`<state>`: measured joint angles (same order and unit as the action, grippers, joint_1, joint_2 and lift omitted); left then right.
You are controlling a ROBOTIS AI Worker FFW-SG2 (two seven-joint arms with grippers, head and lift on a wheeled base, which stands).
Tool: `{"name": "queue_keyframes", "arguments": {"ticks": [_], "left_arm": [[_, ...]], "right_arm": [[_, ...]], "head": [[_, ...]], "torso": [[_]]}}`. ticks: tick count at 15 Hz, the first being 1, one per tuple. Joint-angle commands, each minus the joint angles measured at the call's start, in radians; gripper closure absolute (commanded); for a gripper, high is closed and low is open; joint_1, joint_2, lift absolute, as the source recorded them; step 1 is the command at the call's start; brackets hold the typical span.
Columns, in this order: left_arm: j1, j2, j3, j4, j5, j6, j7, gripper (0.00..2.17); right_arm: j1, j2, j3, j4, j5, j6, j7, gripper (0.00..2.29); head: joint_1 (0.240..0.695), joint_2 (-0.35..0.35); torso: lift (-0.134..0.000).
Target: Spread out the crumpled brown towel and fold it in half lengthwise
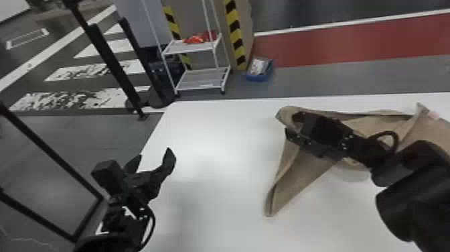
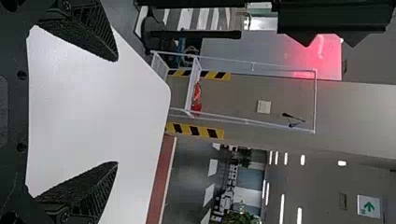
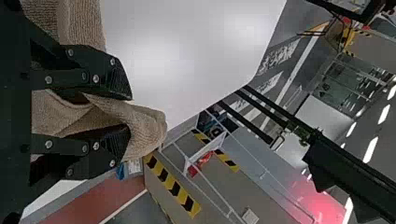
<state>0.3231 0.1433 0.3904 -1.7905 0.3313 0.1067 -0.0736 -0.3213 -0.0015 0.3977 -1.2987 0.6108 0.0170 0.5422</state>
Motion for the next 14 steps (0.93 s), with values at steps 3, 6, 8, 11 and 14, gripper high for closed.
{"name": "queue_keyframes", "arguments": {"ticks": [3,6,8,11,14], "left_arm": [[-0.016,0.002,-0.005,0.014,0.0,0.0,0.0,0.09],[-0.026,0.002,-0.01,0.023,0.0,0.003,-0.003,0.09],[-0.026,0.002,-0.011,0.022,0.0,0.003,-0.003,0.09],[-0.021,0.009,-0.007,0.022,0.0,0.003,-0.003,0.09],[-0.018,0.015,-0.007,0.019,0.0,0.006,-0.003,0.09]], "right_arm": [[0.041,0.002,-0.017,-0.094,-0.002,0.102,0.073,0.05],[0.057,0.002,-0.023,-0.139,-0.022,0.154,0.117,0.05],[0.054,0.002,-0.046,-0.174,-0.011,0.188,0.168,0.07],[0.018,0.002,-0.14,-0.238,0.015,0.212,0.282,0.07],[-0.062,0.002,-0.252,-0.246,0.072,0.212,0.381,0.08]], "head": [[0.695,0.35],[0.695,0.35],[0.695,0.35],[0.695,0.35],[0.695,0.35]], "torso": [[-0.125],[-0.125],[-0.125],[-0.125],[-0.125]]}}
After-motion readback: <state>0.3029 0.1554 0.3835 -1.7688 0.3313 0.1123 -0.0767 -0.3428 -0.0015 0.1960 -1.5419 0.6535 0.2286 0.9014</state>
